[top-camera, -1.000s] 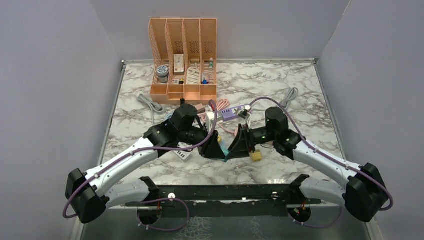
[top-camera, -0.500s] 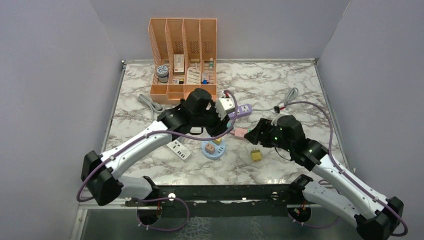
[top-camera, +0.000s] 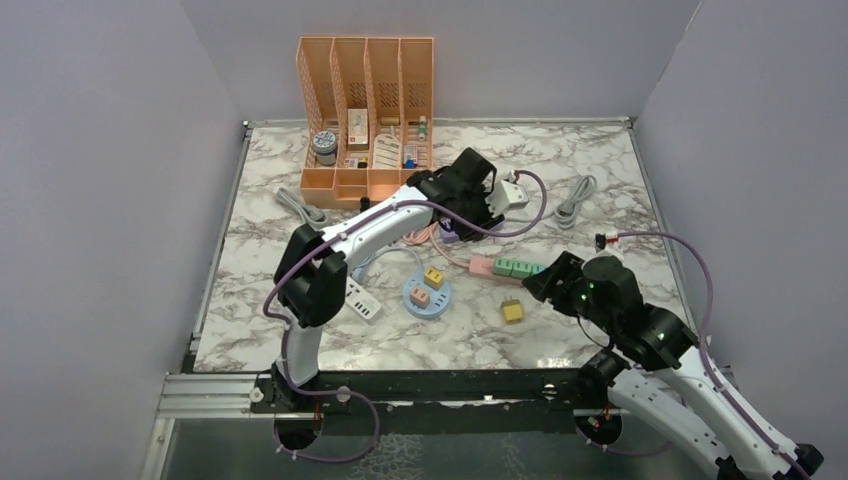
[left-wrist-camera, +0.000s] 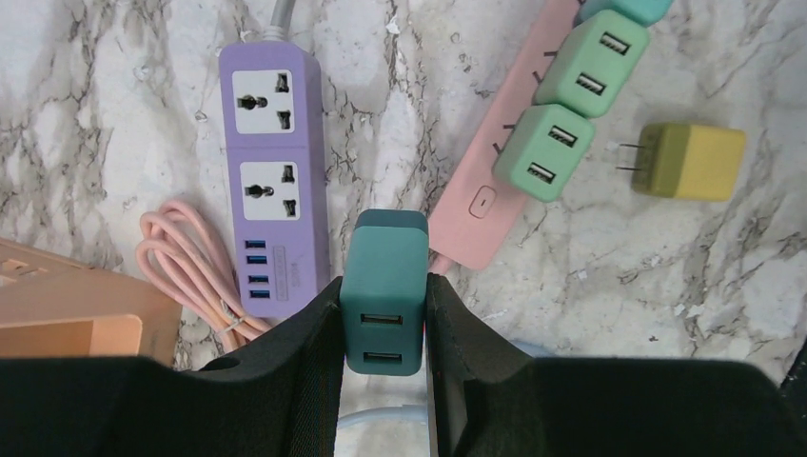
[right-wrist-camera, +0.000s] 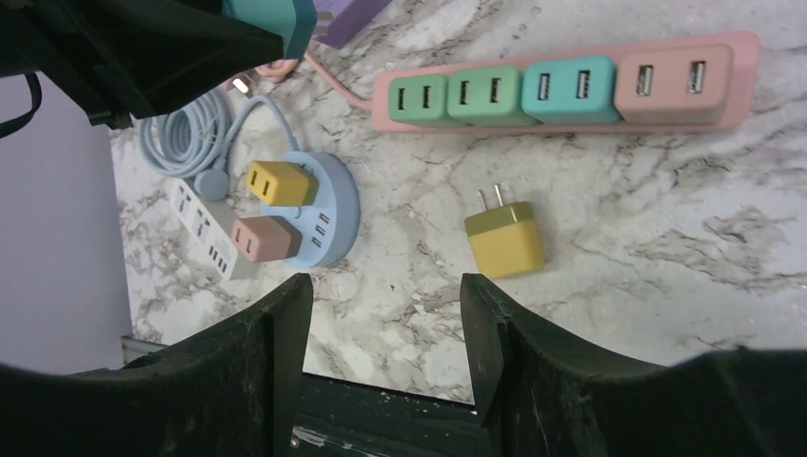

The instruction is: Insert the plug

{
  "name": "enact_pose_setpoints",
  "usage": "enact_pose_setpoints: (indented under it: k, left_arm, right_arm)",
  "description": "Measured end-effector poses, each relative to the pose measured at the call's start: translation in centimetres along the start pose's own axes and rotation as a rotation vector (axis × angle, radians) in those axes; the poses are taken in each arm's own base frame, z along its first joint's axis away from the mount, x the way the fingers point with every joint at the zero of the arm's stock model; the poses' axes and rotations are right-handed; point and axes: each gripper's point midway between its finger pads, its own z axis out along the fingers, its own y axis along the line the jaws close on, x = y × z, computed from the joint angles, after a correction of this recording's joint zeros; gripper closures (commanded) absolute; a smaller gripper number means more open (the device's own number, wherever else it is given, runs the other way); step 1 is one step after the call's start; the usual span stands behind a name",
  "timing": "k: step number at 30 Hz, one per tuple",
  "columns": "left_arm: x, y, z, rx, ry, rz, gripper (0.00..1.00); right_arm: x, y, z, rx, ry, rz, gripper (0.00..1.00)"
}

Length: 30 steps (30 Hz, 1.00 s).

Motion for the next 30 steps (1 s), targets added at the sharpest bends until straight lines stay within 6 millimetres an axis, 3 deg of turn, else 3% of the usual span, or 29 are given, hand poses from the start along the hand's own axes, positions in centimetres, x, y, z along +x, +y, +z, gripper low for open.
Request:
enact_pose_setpoints:
  k: [7,12,20,30]
  left_arm:
    - [1.3,1.6,2.9,0.009,0.138,0.037,1.00]
    - [1.1,3.4,4.1,-0.045,0.196,0.075,1.00]
    - [2.8,5.7,6.0,-0.116,0.319,0.114,1.00]
    - [2.7,6.6,6.8,-0.151,0.340,0.132,1.00]
  right_arm:
    - [0.9,-1.8,-0.6,0.065,0.026,0.003,0.43]
    - [1.2,-2.3,-0.5,0.075,0.035,0.001,0.43]
    - [1.6,-2.6,-0.2,0.095,0.050,-0.005,0.43]
    - [2.6,-3.3,0.5,0.121,0.085,-0.014,0.43]
